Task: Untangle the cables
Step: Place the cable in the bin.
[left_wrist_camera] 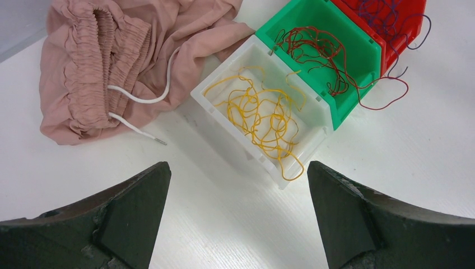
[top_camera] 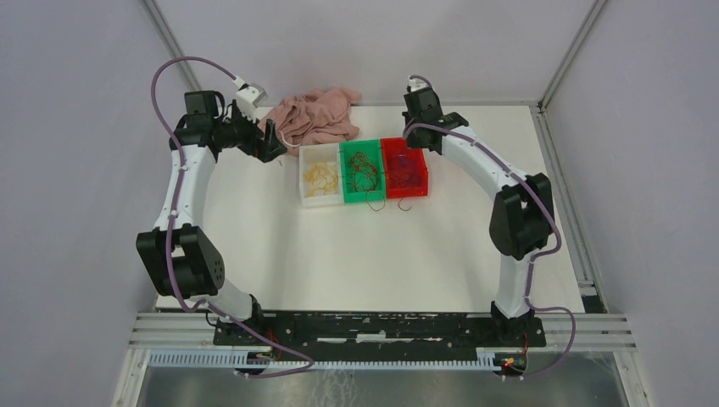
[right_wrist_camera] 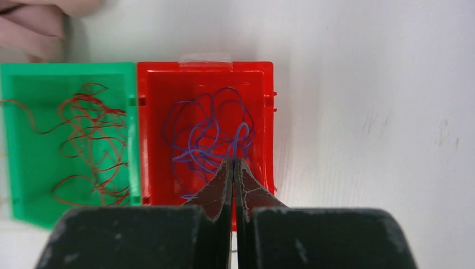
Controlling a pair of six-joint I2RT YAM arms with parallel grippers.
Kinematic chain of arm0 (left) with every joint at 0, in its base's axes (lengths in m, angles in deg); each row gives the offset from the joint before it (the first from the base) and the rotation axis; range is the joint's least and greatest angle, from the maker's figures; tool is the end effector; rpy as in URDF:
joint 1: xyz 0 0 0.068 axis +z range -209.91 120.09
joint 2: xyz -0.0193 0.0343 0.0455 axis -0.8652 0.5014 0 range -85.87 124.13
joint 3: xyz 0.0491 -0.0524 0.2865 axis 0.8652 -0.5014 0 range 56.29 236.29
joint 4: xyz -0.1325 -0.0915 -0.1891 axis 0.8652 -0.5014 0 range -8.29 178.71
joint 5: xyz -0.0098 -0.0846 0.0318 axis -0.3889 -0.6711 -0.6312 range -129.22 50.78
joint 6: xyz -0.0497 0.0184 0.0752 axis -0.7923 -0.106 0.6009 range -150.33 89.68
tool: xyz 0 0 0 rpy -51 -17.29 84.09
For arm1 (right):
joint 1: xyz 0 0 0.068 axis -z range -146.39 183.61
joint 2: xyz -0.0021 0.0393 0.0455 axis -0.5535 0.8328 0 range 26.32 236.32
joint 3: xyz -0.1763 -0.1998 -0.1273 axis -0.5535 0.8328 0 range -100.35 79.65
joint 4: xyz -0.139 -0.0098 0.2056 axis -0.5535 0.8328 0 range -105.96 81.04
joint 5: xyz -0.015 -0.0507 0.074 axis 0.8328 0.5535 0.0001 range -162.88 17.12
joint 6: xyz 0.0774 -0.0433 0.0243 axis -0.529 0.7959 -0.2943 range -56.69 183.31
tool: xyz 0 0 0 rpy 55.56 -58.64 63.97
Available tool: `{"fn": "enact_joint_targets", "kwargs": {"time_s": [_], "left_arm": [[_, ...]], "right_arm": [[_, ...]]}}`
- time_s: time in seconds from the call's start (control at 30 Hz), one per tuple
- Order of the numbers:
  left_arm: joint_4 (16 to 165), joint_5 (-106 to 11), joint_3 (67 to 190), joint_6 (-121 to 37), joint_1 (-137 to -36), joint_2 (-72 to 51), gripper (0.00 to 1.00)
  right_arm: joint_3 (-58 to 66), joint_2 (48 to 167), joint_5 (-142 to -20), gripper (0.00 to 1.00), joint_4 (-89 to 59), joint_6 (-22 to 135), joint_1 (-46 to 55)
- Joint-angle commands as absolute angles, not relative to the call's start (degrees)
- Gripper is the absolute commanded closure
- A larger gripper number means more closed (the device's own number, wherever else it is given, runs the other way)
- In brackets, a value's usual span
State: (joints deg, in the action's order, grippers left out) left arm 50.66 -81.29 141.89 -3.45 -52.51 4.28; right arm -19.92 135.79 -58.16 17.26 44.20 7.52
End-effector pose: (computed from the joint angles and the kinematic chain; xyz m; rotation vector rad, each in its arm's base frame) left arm 0.3595 -0.0092 0.3507 0.7074 2.0174 -0.5020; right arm 0.4277 0.1860 0.2984 -0.0113 2.2956 0.1083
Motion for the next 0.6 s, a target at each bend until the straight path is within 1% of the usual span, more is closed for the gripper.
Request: {"fn": "enact_joint_targets", "kwargs": {"time_s": [0.0, 0.13, 0.3, 0.57], "left_arm": [[50.7, -81.7, 142.3, -2.2, -52.2, 1.4, 0.01], [50.7, -81.3, 142.0, -1.4, -52.2, 1.3, 0.01], [50.9, -81.0, 141.9, -1.5, -52.2, 1.9, 0.01], [56.0, -79.7, 139.3, -6.2, -52.2, 2.7, 0.01]], "right_arm": [[-23.3, 141.3, -51.8, 1.00, 15.1, 48.8, 7.7], [-24.1, 145.7, -50.9, 1.00, 15.1, 49.8, 7.6], [-25.1, 150.3, -52.9, 1.00, 14.8, 49.2, 6.9], [-25.7, 154.9, -54.1, 0.99, 14.6, 47.9, 5.6]]}}
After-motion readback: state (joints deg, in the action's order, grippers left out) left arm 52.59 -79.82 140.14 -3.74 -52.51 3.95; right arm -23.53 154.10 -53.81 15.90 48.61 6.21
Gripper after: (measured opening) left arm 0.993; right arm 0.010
